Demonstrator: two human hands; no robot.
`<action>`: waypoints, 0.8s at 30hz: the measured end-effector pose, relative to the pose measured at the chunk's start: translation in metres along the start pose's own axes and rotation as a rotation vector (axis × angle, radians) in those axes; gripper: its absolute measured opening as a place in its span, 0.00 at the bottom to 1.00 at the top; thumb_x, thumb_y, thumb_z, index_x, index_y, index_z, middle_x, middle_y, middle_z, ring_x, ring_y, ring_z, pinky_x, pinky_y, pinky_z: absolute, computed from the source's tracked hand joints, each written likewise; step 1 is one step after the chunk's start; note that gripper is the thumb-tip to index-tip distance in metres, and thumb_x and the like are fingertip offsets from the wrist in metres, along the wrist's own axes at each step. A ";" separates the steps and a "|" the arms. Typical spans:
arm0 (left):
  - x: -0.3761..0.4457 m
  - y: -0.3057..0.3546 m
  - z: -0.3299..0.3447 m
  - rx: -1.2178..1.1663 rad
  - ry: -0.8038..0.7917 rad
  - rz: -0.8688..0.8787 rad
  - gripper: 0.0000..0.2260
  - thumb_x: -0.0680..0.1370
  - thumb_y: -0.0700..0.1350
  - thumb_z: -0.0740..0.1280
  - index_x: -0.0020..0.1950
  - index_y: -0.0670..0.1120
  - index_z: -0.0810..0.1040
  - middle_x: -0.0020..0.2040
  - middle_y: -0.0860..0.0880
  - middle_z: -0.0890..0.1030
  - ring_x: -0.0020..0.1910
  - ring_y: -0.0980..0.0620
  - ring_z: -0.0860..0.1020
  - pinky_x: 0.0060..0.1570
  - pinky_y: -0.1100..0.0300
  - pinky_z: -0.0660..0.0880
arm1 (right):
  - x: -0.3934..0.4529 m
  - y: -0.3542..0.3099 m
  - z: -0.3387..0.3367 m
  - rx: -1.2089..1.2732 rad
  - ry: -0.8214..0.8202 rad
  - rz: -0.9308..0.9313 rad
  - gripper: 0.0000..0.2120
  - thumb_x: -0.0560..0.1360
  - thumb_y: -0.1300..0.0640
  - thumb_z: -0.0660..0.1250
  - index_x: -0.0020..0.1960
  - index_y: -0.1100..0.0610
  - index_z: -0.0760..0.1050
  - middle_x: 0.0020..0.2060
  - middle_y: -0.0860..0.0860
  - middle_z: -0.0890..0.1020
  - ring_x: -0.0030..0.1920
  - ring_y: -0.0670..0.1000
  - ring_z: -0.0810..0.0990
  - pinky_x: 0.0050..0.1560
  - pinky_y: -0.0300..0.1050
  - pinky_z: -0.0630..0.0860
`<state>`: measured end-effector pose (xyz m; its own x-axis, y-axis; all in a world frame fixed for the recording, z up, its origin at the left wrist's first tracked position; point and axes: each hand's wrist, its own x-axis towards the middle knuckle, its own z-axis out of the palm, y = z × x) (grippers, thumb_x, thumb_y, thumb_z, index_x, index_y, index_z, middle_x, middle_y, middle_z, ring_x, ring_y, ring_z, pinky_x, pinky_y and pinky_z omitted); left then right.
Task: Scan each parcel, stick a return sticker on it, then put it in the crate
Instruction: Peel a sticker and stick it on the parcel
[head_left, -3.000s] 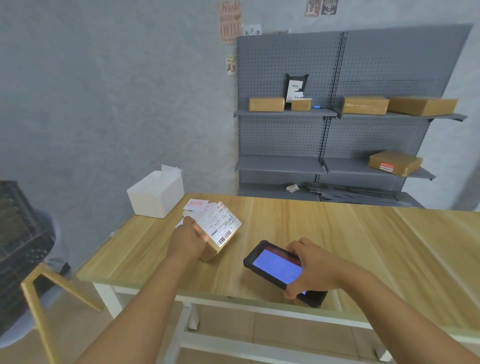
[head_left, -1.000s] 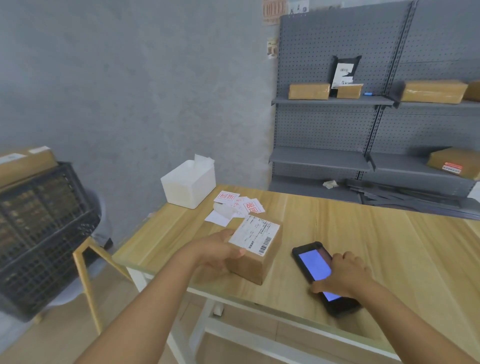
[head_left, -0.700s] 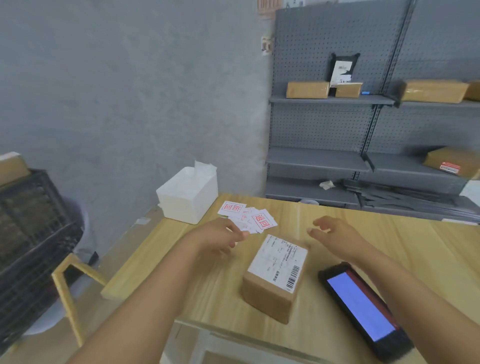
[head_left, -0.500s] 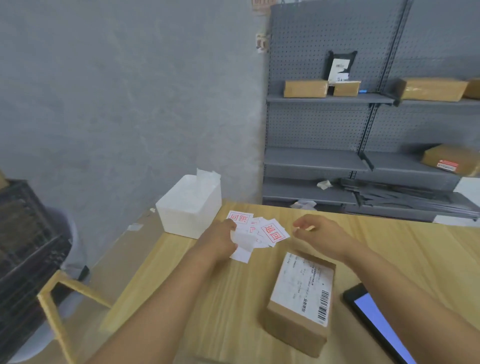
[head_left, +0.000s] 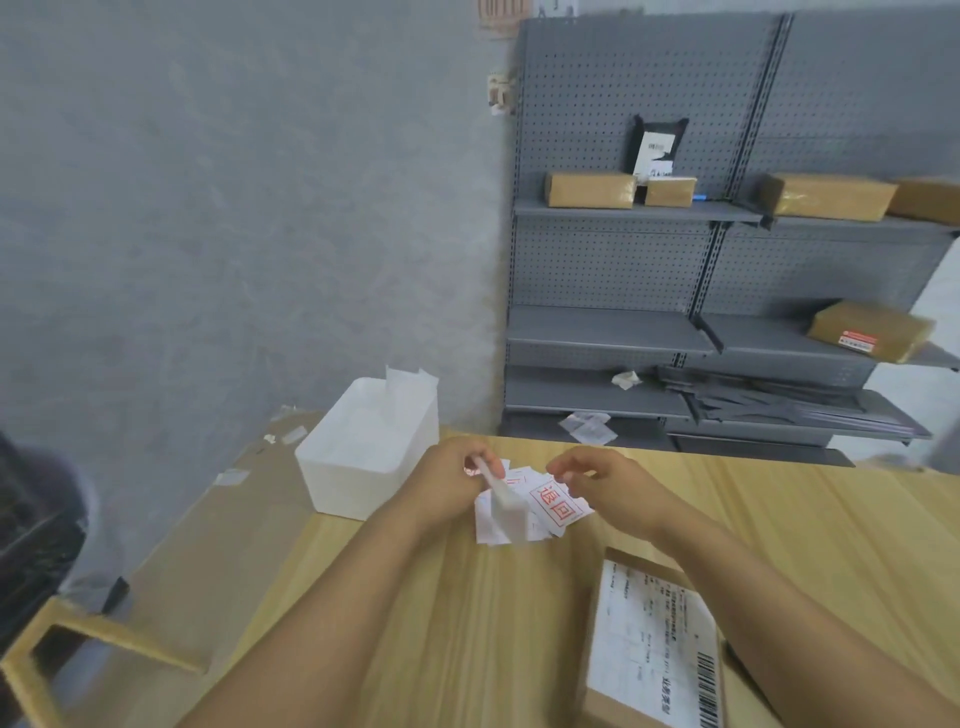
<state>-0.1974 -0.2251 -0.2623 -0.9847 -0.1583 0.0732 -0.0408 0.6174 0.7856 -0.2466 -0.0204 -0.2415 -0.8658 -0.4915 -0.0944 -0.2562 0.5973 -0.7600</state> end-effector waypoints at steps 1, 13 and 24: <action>0.000 0.005 -0.004 -0.035 0.009 0.021 0.14 0.72 0.33 0.67 0.37 0.52 0.80 0.46 0.53 0.79 0.48 0.52 0.77 0.48 0.64 0.72 | 0.000 -0.002 -0.001 0.051 -0.006 0.008 0.10 0.80 0.57 0.59 0.56 0.53 0.79 0.52 0.48 0.81 0.48 0.47 0.79 0.43 0.37 0.75; -0.005 0.058 -0.007 -0.536 -0.128 -0.187 0.10 0.73 0.37 0.64 0.41 0.46 0.85 0.44 0.45 0.85 0.42 0.50 0.83 0.41 0.57 0.80 | -0.006 -0.019 -0.009 0.195 0.027 -0.060 0.10 0.73 0.48 0.71 0.48 0.54 0.80 0.46 0.50 0.84 0.47 0.52 0.83 0.50 0.49 0.78; -0.006 0.071 0.002 -0.349 -0.021 -0.118 0.09 0.73 0.38 0.73 0.39 0.53 0.83 0.48 0.44 0.85 0.44 0.47 0.84 0.48 0.51 0.79 | -0.004 -0.006 -0.027 0.179 0.013 -0.037 0.06 0.73 0.55 0.68 0.41 0.56 0.82 0.39 0.49 0.85 0.38 0.46 0.84 0.47 0.47 0.80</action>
<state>-0.1949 -0.1792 -0.2081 -0.9800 -0.1948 -0.0398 -0.0973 0.2953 0.9504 -0.2533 -0.0050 -0.2199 -0.8629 -0.5022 -0.0573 -0.2082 0.4564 -0.8651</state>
